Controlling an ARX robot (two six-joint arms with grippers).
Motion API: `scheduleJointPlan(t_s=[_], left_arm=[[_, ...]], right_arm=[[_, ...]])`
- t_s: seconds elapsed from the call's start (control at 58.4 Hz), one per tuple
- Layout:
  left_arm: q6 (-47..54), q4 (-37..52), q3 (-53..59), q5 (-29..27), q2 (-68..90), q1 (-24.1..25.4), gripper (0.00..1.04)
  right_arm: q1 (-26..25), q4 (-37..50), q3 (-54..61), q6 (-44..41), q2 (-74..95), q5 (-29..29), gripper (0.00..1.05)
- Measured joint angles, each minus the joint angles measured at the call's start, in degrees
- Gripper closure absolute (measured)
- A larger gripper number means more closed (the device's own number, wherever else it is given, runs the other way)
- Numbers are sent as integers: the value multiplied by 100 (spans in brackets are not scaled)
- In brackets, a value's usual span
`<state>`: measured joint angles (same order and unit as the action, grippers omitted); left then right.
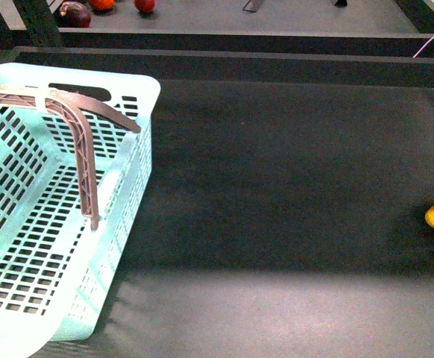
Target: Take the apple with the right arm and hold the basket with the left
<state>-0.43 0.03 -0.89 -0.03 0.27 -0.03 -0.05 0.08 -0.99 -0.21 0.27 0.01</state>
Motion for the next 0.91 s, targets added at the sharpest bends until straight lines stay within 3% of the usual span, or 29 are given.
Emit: scheduleJointPlan(t_s=[0.514, 0.599, 0.651, 0.822, 0.907], left_arm=[[0, 0, 0, 0, 0, 0, 7], [-1003, -1235, -492, -688, 695, -140, 7], [-1670, -1585, -717, -667, 1178, -92, 7], [-3265, -911, -1261, -103, 2417, 258, 7], [-4365, -369, -1698, 544, 3552, 581, 7]], right_arm=[[0, 0, 0, 0, 0, 0, 9], [0, 0, 0, 2, 2, 2, 9], [0, 0, 0, 0, 0, -2, 9], [0, 0, 0, 2, 0, 2, 9], [0, 0, 0, 2, 0, 2, 9]])
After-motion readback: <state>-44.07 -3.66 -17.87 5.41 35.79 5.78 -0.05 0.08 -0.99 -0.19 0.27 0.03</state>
